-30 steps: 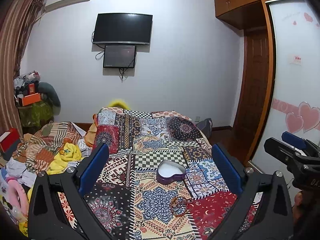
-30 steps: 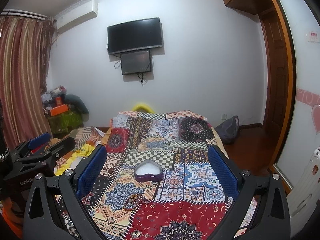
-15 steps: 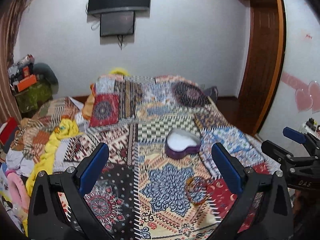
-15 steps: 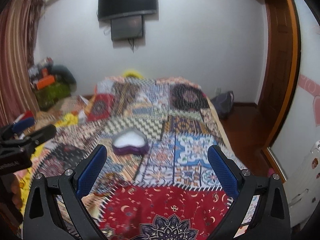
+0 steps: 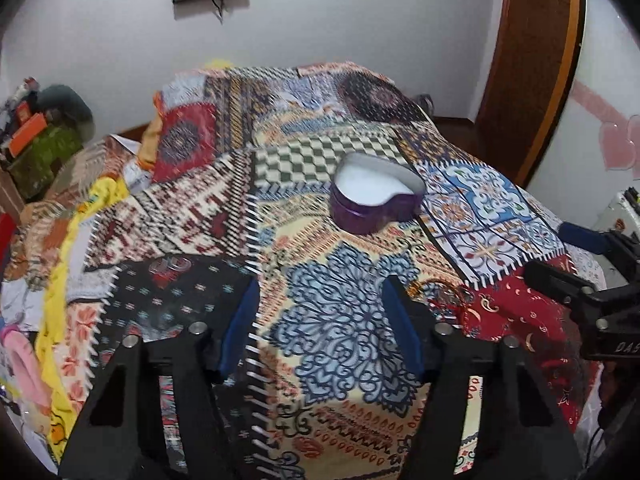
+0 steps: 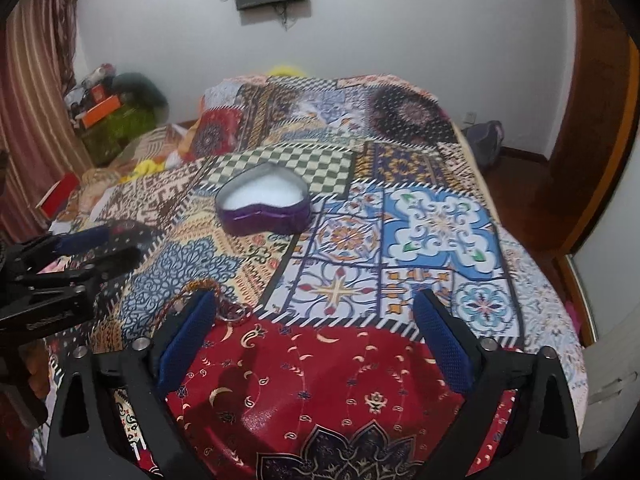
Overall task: Organize jewelry
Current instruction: 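Grasp the orange beaded bracelet with the left tool while the right tool reaches toward a silver ring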
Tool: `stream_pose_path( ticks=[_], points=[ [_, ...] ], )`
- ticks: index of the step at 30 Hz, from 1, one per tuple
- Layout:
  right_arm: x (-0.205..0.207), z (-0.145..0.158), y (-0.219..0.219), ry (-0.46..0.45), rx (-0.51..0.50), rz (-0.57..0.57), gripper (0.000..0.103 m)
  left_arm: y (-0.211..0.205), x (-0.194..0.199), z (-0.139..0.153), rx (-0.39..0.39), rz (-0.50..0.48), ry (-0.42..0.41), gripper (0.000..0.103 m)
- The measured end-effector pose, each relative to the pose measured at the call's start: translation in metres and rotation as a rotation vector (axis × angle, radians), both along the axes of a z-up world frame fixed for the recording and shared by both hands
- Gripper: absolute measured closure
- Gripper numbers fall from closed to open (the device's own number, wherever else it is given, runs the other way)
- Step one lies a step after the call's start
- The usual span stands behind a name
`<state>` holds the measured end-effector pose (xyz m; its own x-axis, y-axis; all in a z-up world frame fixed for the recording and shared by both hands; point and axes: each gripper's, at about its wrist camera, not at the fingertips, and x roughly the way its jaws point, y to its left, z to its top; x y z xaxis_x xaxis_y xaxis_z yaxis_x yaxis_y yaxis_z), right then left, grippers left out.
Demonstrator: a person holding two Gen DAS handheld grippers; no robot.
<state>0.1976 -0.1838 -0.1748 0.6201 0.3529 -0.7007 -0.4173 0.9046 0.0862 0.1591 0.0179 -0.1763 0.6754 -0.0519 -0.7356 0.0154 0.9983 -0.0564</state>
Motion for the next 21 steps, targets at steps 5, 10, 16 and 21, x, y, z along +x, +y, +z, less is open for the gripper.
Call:
stream_pose_path(
  ticks=[5, 10, 16, 21],
  points=[
    [0.007, -0.009, 0.009, 0.047, 0.019, 0.061, 0.027, -0.009, 0.010, -0.010, -0.082, -0.059, 0.051, 0.058],
    [0.010, -0.016, 0.016, 0.081, 0.022, 0.098, 0.041, -0.017, 0.017, -0.018, -0.146, -0.113, 0.093, 0.076],
    [0.010, -0.020, 0.019, 0.107, 0.035, 0.124, 0.049, -0.016, 0.024, -0.026, -0.239, -0.144, 0.134, 0.088],
    [0.010, -0.025, 0.021, 0.130, 0.039, 0.142, 0.055, -0.016, 0.029, -0.030, -0.300, -0.160, 0.148, 0.098]
  ],
)
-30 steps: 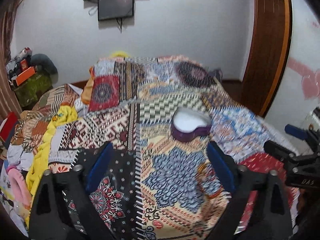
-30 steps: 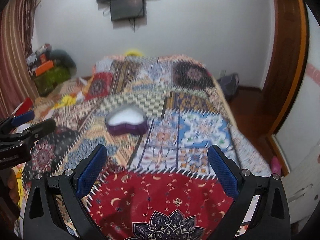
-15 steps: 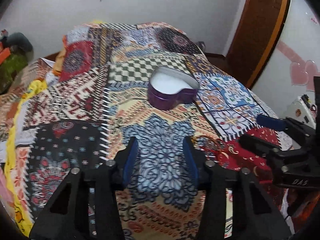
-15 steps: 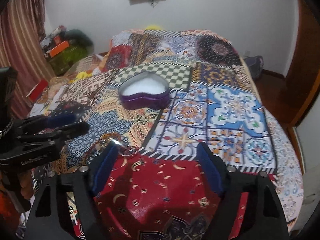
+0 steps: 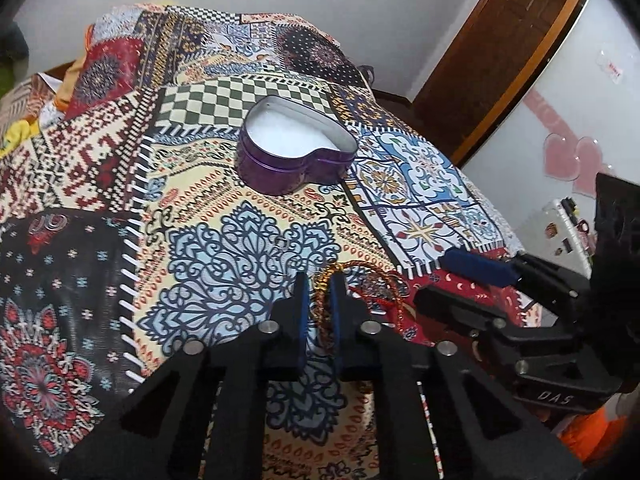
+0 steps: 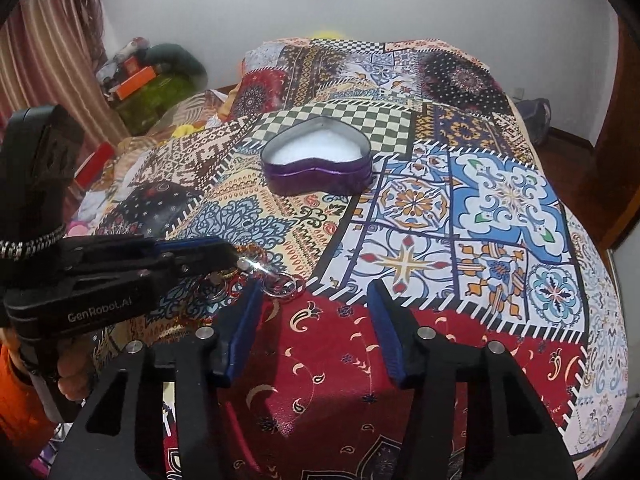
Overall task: Organize jewelry
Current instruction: 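Grasp the orange beaded bracelet with the left tool while the right tool reaches toward a silver ring, then close the right tool on the silver ring while the left tool holds the bracelet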
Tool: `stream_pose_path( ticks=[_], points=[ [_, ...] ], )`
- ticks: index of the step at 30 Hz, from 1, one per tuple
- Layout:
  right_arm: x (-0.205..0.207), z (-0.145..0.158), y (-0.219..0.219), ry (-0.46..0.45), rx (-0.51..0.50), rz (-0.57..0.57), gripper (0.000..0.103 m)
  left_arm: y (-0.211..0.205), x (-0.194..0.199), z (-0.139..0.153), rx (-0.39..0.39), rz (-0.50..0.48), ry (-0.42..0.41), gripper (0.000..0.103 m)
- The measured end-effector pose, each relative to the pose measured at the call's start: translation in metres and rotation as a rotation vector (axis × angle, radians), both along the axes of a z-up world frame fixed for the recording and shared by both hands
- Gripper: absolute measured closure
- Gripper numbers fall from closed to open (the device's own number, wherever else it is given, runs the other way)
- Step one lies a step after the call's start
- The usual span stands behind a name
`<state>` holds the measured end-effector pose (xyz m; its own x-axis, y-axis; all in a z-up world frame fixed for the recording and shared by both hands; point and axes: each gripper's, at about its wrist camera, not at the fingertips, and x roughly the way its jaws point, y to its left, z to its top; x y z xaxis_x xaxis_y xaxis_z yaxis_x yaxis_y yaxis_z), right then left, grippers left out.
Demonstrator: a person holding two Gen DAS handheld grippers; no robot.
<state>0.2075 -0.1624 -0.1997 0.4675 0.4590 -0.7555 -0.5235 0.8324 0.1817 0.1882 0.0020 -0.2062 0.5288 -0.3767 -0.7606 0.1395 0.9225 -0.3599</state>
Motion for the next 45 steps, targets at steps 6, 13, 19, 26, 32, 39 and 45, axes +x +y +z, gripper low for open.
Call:
stream_pose_path(
  ticks=[6, 13, 19, 26, 32, 39, 45],
  points=[
    [-0.001, -0.002, 0.004, 0.008, -0.006, 0.014, 0.059, 0.001, -0.005, 0.008, 0.000, -0.005, -0.031, 0.099],
    [0.000, -0.003, 0.012, 0.023, -0.011, 0.046, 0.067, 0.012, -0.018, 0.033, 0.038, 0.041, -0.118, 0.099],
    [0.000, -0.002, 0.022, 0.016, -0.022, 0.071, 0.070, 0.030, -0.024, 0.039, 0.092, 0.103, -0.148, 0.099],
    [0.007, 0.002, 0.035, -0.007, -0.052, 0.099, 0.071, 0.046, -0.027, 0.021, 0.108, 0.142, -0.102, 0.099],
    [0.013, -0.007, 0.046, 0.016, -0.087, 0.130, 0.088, 0.049, -0.029, 0.015, 0.107, 0.142, -0.098, 0.099],
    [0.011, -0.002, 0.042, 0.011, -0.064, 0.112, 0.091, 0.043, -0.029, 0.026, 0.117, 0.125, -0.135, 0.099],
    [0.011, 0.016, 0.034, -0.020, -0.023, 0.078, 0.092, 0.043, -0.030, 0.047, 0.096, 0.133, -0.184, 0.099]
  ],
)
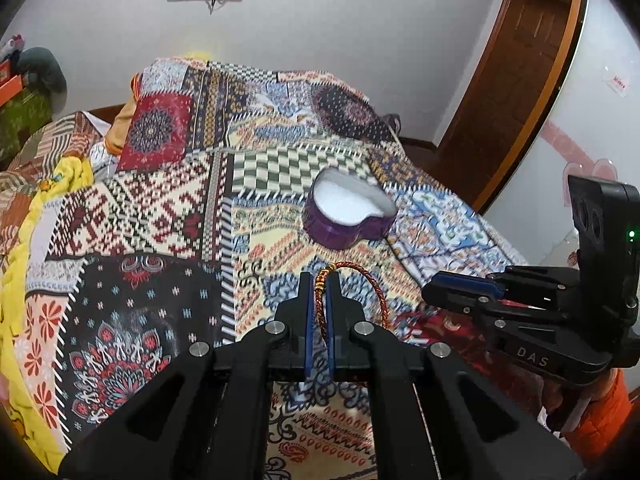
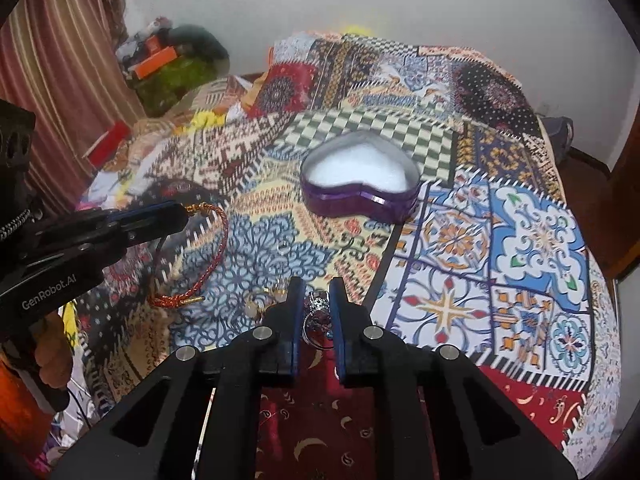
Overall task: Organize jewelry
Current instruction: 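Close the right tool on the silver ring while the left tool holds the bracelet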
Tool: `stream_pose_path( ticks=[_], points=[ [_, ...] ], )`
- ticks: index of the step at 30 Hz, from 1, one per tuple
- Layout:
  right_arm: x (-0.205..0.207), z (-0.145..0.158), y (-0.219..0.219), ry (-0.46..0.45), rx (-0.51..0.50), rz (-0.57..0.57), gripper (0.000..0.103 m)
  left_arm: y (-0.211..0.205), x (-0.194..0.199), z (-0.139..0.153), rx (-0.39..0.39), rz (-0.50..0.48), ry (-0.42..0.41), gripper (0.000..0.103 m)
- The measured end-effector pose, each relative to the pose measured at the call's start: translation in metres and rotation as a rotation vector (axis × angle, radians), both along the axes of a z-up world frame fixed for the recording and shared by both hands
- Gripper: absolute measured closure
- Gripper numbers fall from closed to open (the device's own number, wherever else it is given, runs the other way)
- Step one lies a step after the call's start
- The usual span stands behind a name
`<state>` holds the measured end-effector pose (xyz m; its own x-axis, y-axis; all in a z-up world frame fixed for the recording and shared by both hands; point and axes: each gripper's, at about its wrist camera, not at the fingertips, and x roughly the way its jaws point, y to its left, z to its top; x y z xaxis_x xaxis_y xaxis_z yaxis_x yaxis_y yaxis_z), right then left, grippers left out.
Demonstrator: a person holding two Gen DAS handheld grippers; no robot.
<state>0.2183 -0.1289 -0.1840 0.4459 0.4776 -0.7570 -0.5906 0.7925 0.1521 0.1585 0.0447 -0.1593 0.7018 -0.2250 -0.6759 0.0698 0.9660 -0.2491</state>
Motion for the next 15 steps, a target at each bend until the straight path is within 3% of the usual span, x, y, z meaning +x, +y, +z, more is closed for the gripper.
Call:
stream_pose_path(
  ticks=[9, 15],
  points=[
    [0.001, 0.033, -0.013, -0.077, 0.064, -0.047, 0.092, -0.001, 0.005, 0.036, 0.010, 0.010, -0.100, 0.099],
    [0.010, 0.050, -0.018, -0.128, 0.089, -0.069, 0.092, -0.001, 0.022, 0.040, -0.016, 0.009, -0.105, 0.099]
  ],
)
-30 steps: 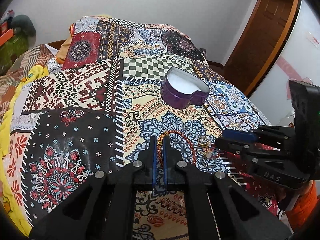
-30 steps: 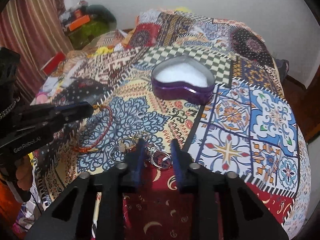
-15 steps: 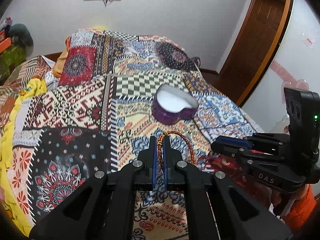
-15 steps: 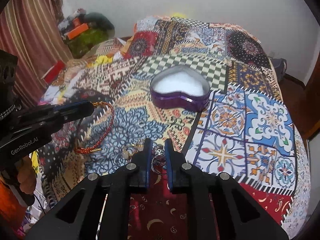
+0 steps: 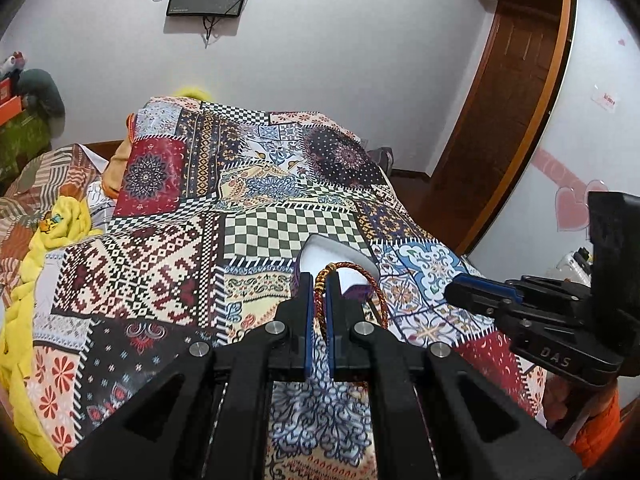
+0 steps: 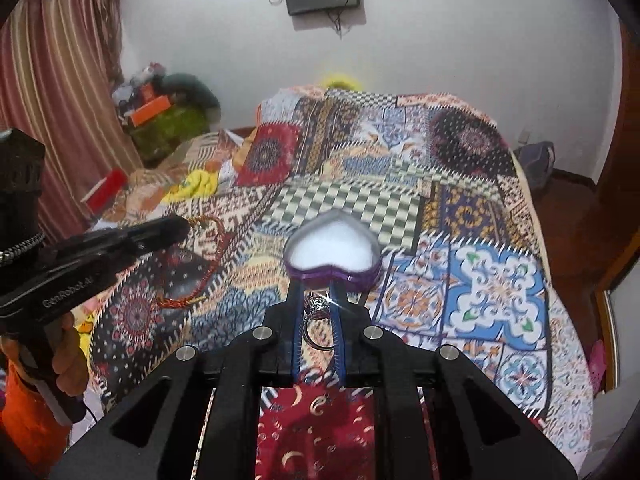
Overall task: Organize jewelry
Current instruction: 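Close the right tool on the silver ring while the left tool holds the bracelet, then carry both items over the purple heart tin and open both tools to drop them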
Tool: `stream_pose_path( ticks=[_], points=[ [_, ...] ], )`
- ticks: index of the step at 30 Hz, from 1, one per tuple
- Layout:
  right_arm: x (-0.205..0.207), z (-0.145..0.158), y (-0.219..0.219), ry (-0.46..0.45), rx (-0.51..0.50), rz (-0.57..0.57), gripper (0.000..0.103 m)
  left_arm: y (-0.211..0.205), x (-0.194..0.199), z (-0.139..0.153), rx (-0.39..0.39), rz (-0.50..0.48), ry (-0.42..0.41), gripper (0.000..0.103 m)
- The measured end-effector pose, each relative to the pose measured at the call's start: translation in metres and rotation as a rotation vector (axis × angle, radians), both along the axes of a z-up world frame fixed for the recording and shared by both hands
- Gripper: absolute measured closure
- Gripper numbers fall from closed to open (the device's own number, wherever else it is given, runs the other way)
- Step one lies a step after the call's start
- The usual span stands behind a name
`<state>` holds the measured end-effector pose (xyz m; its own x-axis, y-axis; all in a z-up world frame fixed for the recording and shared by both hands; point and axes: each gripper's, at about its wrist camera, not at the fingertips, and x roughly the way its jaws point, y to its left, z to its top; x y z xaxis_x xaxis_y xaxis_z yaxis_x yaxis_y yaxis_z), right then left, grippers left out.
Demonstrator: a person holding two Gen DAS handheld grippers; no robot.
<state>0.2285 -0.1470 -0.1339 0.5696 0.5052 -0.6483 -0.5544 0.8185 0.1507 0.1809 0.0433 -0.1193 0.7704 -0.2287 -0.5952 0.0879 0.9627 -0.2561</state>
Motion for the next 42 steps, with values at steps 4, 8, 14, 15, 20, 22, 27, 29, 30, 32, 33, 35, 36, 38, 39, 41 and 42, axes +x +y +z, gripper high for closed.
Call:
stream_pose_path(
  ticks=[4, 8, 14, 15, 20, 22, 27, 29, 30, 32, 33, 35, 36, 38, 39, 41, 42],
  points=[
    [0.006, 0.007, 0.000, -0.033, 0.002, -0.010, 0.092, -0.003, 0.014, -0.002, 0.006, -0.004, 0.005, 0.099],
    [0.012, 0.010, 0.001, -0.058, 0.003, -0.013, 0.092, -0.007, 0.027, -0.003, 0.026, -0.014, 0.003, 0.099],
    [0.027, 0.004, 0.007, -0.057, 0.002, -0.005, 0.092, -0.009, 0.049, -0.011, 0.044, -0.023, 0.011, 0.099],
    [0.030, 0.003, 0.009, -0.057, -0.001, -0.004, 0.092, -0.010, 0.054, -0.012, 0.043, -0.026, 0.014, 0.099],
    [0.048, -0.004, 0.014, -0.032, 0.005, 0.004, 0.092, -0.013, 0.073, -0.019, 0.047, -0.039, 0.032, 0.099],
    [0.057, -0.008, 0.015, -0.025, 0.001, 0.006, 0.092, -0.016, 0.081, -0.022, 0.055, -0.044, 0.040, 0.099],
    [0.072, -0.011, 0.021, -0.022, -0.034, 0.008, 0.092, -0.017, 0.099, -0.034, 0.073, -0.051, 0.072, 0.099],
    [0.077, -0.012, 0.022, -0.018, -0.036, 0.017, 0.092, -0.017, 0.107, -0.040, 0.072, -0.060, 0.091, 0.099],
    [0.079, -0.012, 0.023, -0.014, -0.037, 0.022, 0.092, -0.018, 0.110, -0.042, 0.071, -0.065, 0.099, 0.099],
    [0.082, -0.015, 0.025, -0.002, -0.033, 0.034, 0.092, -0.018, 0.116, -0.046, 0.070, -0.072, 0.111, 0.099],
    [0.084, -0.017, 0.026, 0.008, -0.031, 0.042, 0.092, -0.018, 0.118, -0.048, 0.070, -0.076, 0.118, 0.099],
    [0.089, -0.021, 0.029, 0.025, -0.036, 0.052, 0.092, -0.019, 0.122, -0.050, 0.069, -0.082, 0.130, 0.099],
    [0.091, -0.024, 0.030, 0.035, -0.039, 0.059, 0.092, -0.018, 0.124, -0.052, 0.069, -0.085, 0.136, 0.099],
    [0.095, -0.030, 0.034, 0.063, -0.046, 0.077, 0.092, -0.018, 0.126, -0.054, 0.067, -0.091, 0.144, 0.099],
    [0.096, -0.032, 0.035, 0.071, -0.049, 0.082, 0.091, -0.018, 0.127, -0.055, 0.066, -0.095, 0.148, 0.099],
    [0.099, -0.037, 0.037, 0.086, -0.058, 0.093, 0.091, -0.018, 0.129, -0.056, 0.070, -0.098, 0.154, 0.099],
    [0.100, -0.039, 0.039, 0.095, -0.067, 0.100, 0.092, -0.018, 0.130, -0.057, 0.067, -0.102, 0.158, 0.099]
  ],
)
